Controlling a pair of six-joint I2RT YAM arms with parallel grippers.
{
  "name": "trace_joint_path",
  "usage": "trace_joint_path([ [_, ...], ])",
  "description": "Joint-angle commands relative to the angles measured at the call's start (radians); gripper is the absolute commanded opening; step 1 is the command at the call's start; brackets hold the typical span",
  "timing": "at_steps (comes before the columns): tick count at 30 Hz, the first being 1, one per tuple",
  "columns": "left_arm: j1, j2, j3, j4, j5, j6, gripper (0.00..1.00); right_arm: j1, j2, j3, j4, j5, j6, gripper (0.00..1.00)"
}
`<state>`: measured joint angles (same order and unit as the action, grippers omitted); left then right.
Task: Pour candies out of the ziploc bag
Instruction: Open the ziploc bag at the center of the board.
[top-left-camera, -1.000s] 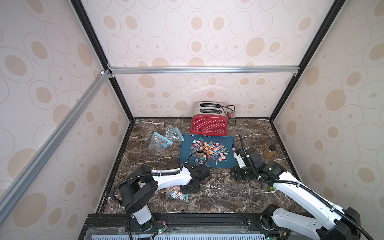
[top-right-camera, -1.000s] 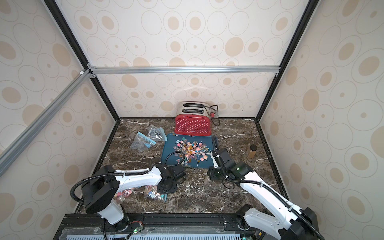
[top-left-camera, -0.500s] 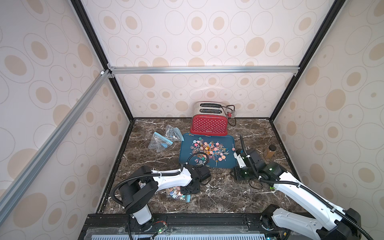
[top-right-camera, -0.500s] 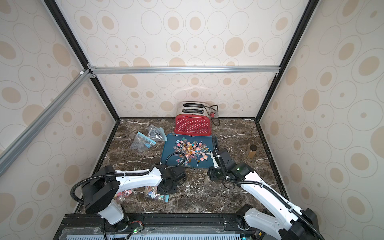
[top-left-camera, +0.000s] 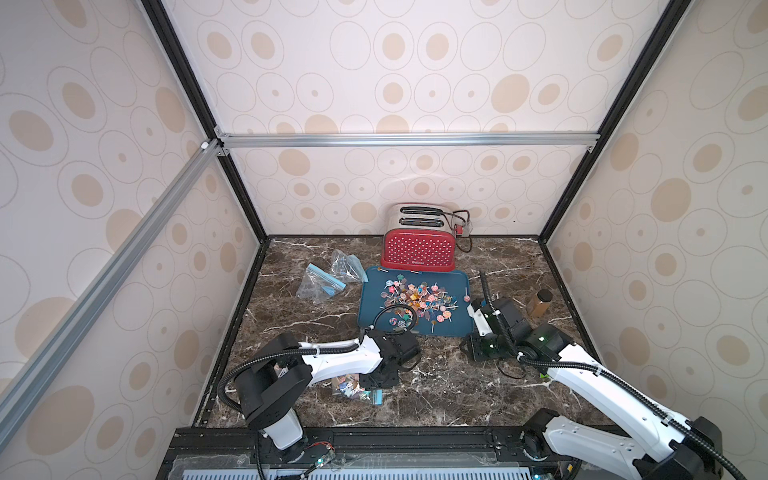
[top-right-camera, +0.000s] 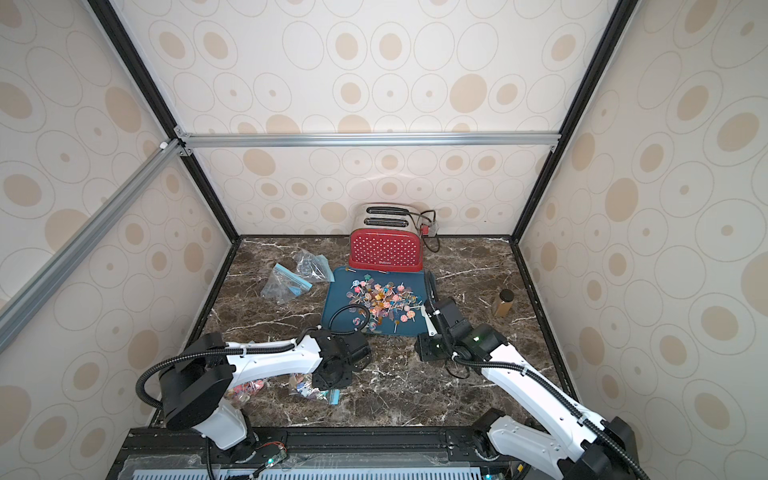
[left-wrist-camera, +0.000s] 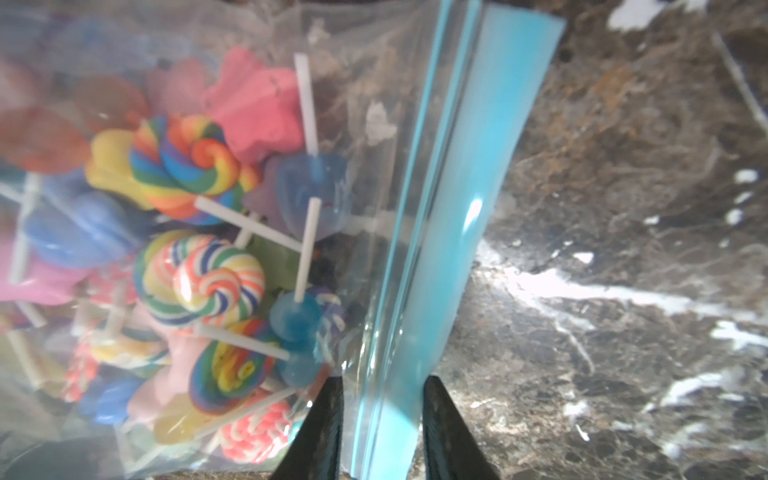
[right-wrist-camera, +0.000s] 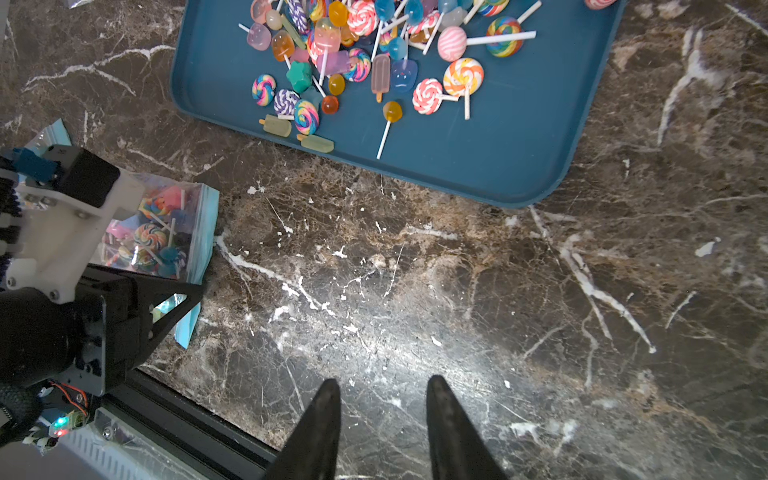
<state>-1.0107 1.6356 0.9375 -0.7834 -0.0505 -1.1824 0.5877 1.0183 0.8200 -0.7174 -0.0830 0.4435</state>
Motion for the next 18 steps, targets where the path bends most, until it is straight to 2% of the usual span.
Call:
trace_joint_path([
  [1, -0.009, -0.017, -0.011, -0.040, -0.030, -0.011, 0.32, -0.005, -0.017, -0.016, -0.002, -0.009, -0.008, 0.38],
  [4, -0.009, -0.016, -0.016, -0.040, -0.035, -0.012, 0.30, -0.005, -0.020, -0.016, -0.004, -0.010, -0.006, 0.37],
  [10, -0.009, -0.027, -0.022, -0.040, -0.045, -0.011, 0.17, -0.005, -0.026, -0.019, -0.004, -0.010, -0.004, 0.37],
  [18, -0.009, -0.014, -0.028, -0.026, -0.048, -0.009, 0.09, -0.005, -0.034, -0.020, -0.005, -0.012, 0.000, 0.37],
])
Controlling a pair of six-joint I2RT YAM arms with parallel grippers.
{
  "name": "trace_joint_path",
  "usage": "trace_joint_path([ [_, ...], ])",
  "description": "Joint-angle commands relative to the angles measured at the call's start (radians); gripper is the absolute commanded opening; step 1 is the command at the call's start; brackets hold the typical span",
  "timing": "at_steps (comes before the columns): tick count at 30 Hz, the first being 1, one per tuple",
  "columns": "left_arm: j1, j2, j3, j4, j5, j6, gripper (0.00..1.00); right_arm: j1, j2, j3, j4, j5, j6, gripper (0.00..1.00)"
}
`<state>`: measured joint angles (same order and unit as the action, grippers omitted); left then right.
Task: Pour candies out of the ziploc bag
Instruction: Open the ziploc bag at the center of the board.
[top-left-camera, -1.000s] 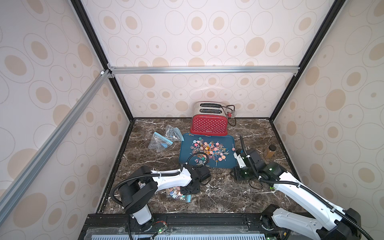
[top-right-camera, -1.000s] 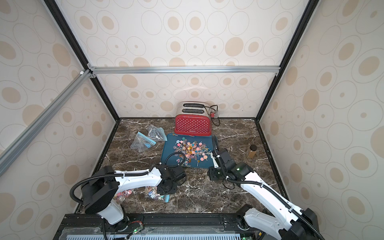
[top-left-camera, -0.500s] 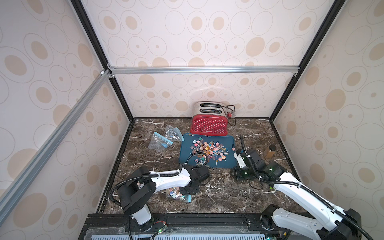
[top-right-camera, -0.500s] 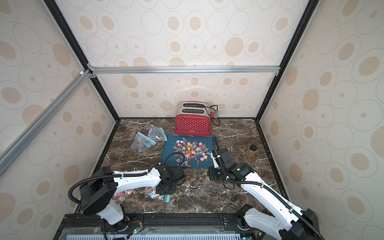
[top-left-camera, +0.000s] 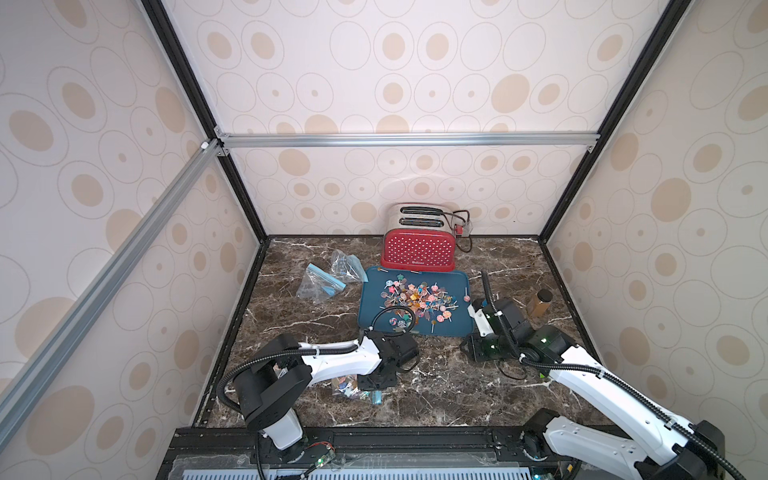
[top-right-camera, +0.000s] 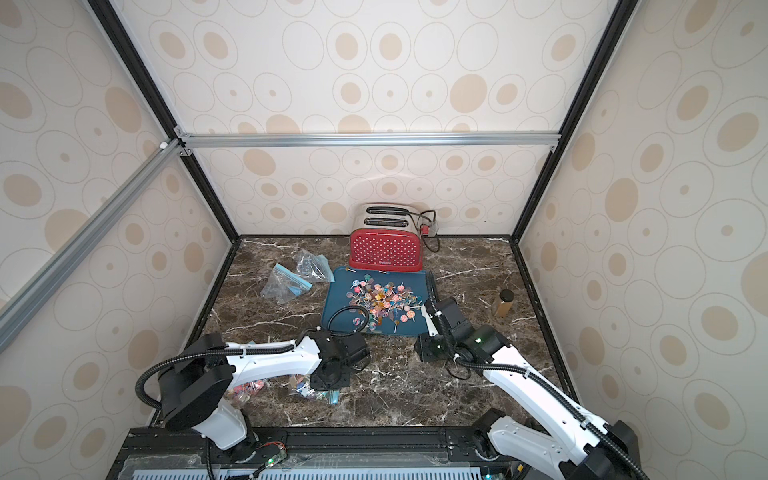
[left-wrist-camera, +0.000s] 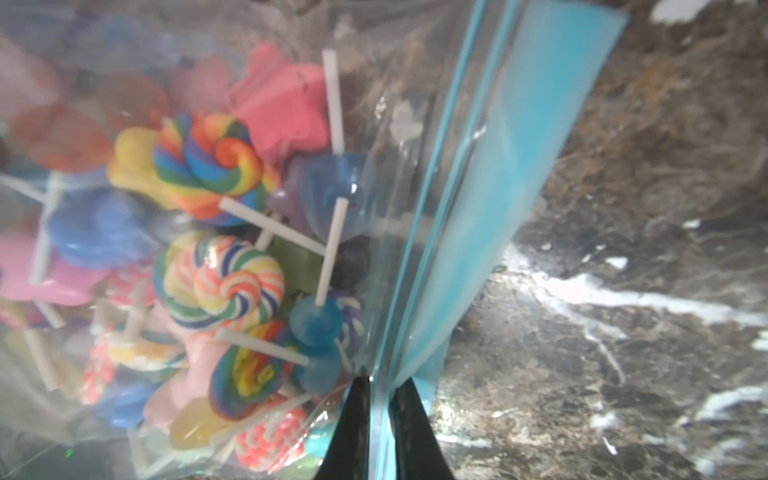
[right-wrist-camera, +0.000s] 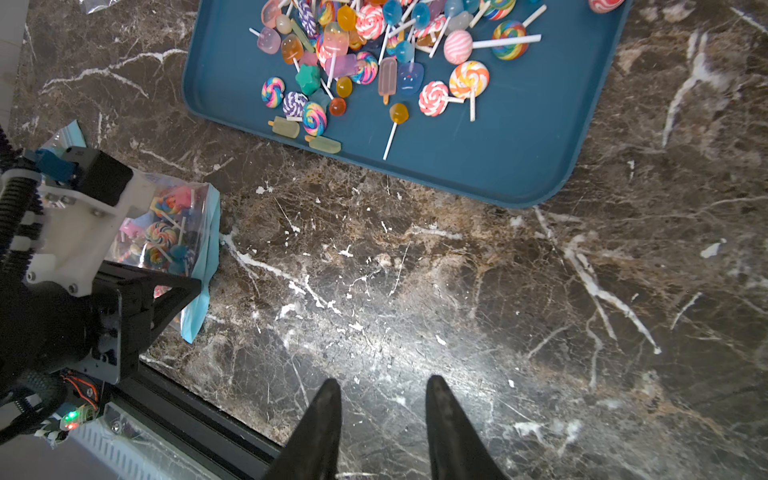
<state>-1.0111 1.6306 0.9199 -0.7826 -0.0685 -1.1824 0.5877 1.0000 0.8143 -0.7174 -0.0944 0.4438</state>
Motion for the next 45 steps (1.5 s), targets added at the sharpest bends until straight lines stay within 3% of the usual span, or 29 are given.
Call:
trace_joint_path([
  [1, -0.009, -0.007, -0.012, -0.023, -0.028, -0.008, 0.07, -0.005, -0.015, -0.014, -0.005, -0.002, 0.000, 0.37],
  [4, -0.009, -0.003, -0.012, -0.015, -0.030, -0.008, 0.00, -0.005, -0.014, -0.015, -0.001, -0.016, 0.004, 0.37],
  [11, -0.009, -0.017, 0.001, -0.011, -0.034, 0.009, 0.00, -0.005, 0.011, -0.020, 0.054, -0.118, 0.006, 0.37],
  [18, -0.009, -0.131, -0.010, 0.011, -0.042, 0.072, 0.00, 0.000, 0.073, -0.095, 0.315, -0.378, 0.039, 0.37],
  [25, 0.008, -0.197, -0.064, 0.066, -0.021, 0.136, 0.00, 0.055, 0.245, -0.139, 0.610, -0.518, 0.091, 0.37],
  [36, 0.054, -0.243, -0.145, 0.099, -0.036, 0.130, 0.00, 0.216, 0.606, -0.007, 0.776, -0.481, 0.190, 0.36],
  [45, 0.057, -0.205, -0.150, 0.211, 0.003, 0.138, 0.00, 0.257, 0.720, 0.072, 0.784, -0.456, 0.231, 0.38],
])
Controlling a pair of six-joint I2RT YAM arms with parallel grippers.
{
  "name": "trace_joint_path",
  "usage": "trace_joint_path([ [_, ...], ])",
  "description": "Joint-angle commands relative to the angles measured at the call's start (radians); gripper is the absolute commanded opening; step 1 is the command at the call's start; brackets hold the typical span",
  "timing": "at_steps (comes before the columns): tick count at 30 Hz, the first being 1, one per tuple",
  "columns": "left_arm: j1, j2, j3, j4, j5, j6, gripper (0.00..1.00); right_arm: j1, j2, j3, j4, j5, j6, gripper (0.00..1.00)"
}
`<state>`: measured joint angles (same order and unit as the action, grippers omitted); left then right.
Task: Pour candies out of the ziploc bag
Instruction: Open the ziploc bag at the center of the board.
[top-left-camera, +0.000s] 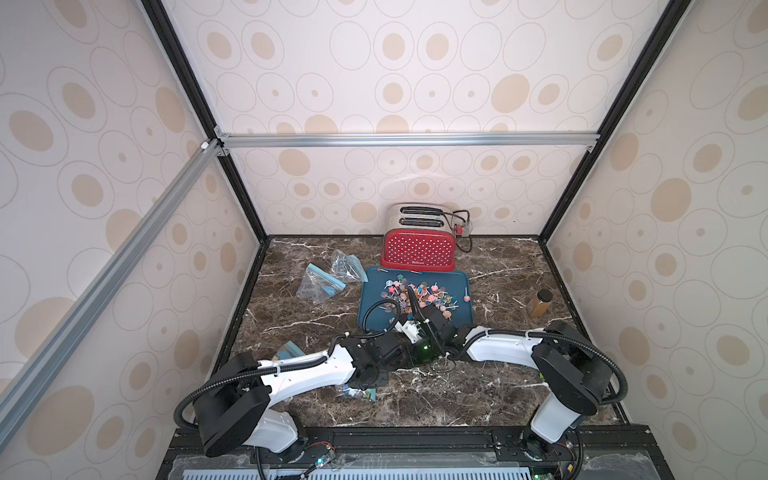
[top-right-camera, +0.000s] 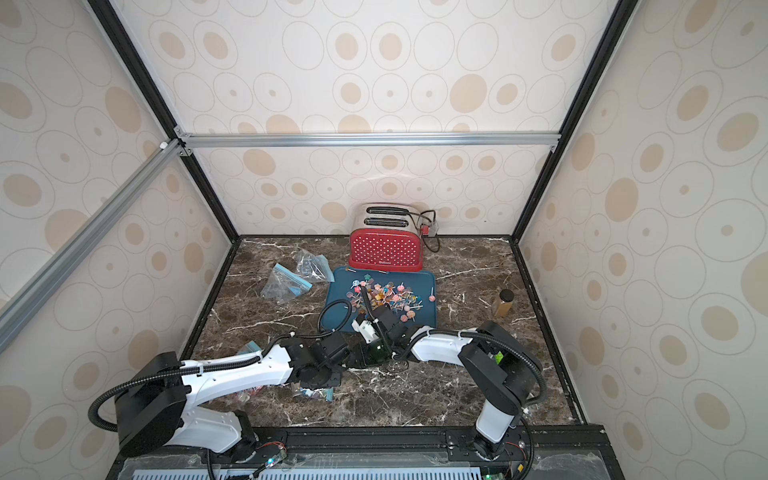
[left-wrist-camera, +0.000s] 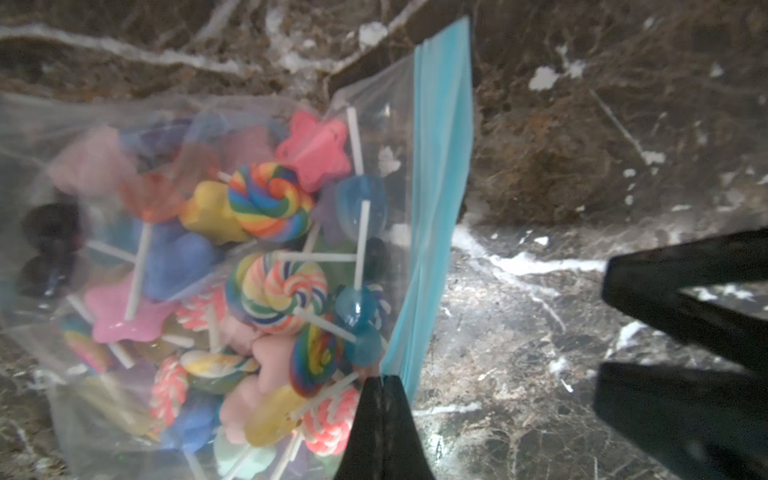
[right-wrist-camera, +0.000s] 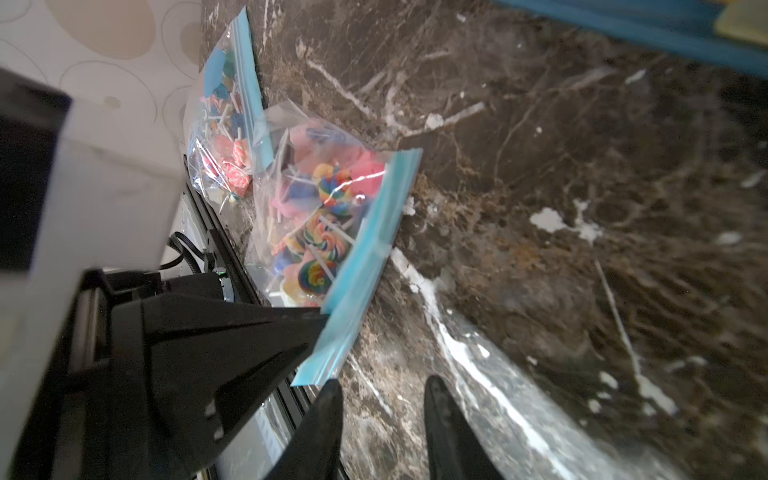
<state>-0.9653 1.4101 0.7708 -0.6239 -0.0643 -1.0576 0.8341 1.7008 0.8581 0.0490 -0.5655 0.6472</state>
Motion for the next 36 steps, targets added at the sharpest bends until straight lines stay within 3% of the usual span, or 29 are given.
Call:
trace_joint_path([
  [1, 0.011, 0.020, 0.001, 0.059, 0.002, 0.014, 0.00, 0.011, 0.028, 0.035, 0.016, 0.018, 0.030, 0.38],
  [36, 0.010, -0.003, -0.016, 0.020, -0.031, -0.010, 0.00, 0.055, 0.176, 0.100, -0.026, 0.049, 0.049, 0.33],
])
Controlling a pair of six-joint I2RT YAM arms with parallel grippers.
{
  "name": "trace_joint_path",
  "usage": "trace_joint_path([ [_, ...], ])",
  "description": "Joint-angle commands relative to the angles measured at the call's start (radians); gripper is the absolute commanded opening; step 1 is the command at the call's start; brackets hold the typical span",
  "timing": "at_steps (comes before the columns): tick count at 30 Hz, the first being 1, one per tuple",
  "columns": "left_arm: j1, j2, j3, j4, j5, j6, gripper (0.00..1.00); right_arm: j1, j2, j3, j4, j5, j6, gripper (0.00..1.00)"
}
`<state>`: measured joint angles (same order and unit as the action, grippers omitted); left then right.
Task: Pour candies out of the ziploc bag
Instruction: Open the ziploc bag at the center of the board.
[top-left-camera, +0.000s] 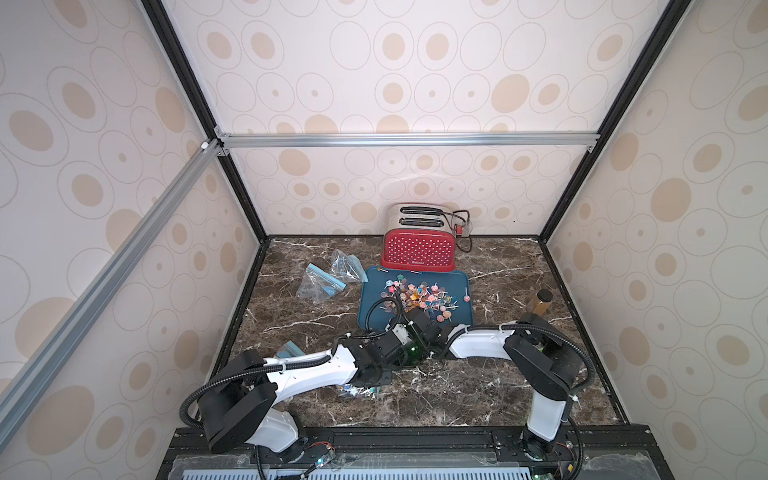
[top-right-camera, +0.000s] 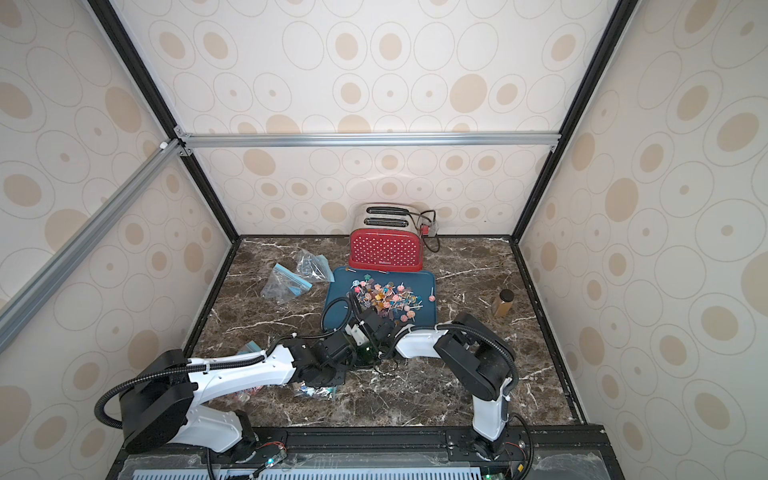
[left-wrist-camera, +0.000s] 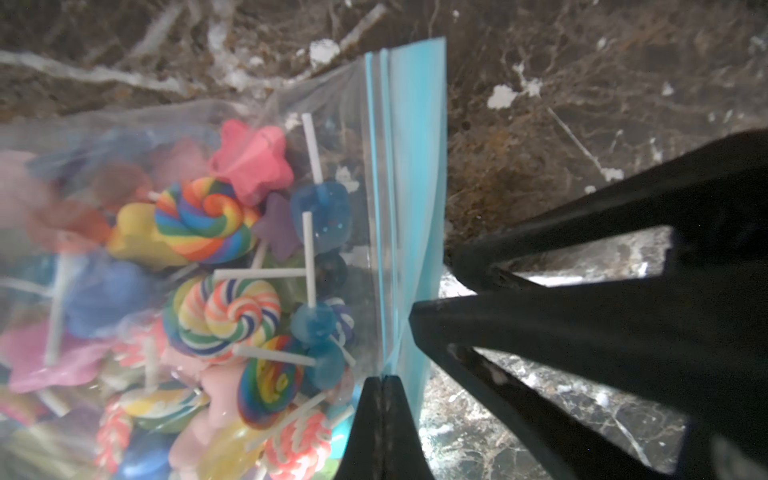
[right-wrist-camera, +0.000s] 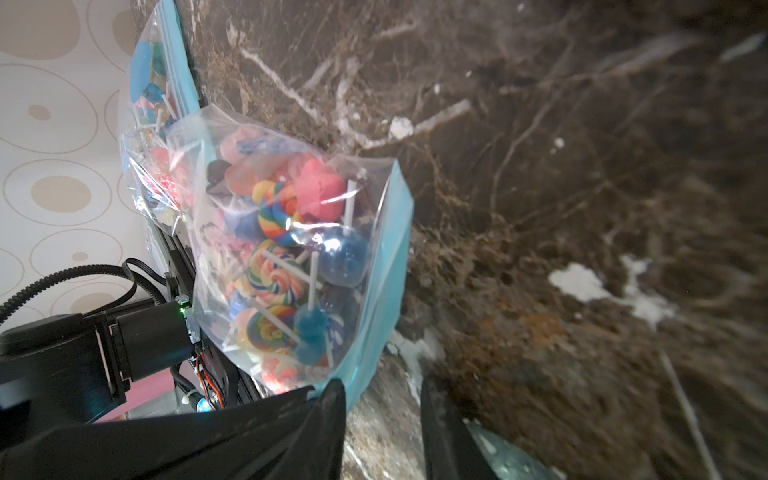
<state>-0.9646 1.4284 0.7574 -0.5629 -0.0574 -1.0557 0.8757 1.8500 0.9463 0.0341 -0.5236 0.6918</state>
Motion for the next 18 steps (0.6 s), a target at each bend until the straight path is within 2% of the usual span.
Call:
trace_joint_path([
  [1, 0.010, -0.023, -0.003, -0.044, -0.040, -0.013, 0.00, 0.013, 0.029, 0.014, -0.010, 0.007, 0.007, 0.33],
  [11, 0.010, -0.046, -0.016, -0.045, -0.044, -0.026, 0.00, 0.019, 0.063, 0.050, -0.027, 0.015, 0.009, 0.31],
  [18, 0.010, -0.066, -0.019, -0.055, -0.048, -0.030, 0.00, 0.020, 0.068, 0.054, -0.042, 0.033, 0.011, 0.24],
])
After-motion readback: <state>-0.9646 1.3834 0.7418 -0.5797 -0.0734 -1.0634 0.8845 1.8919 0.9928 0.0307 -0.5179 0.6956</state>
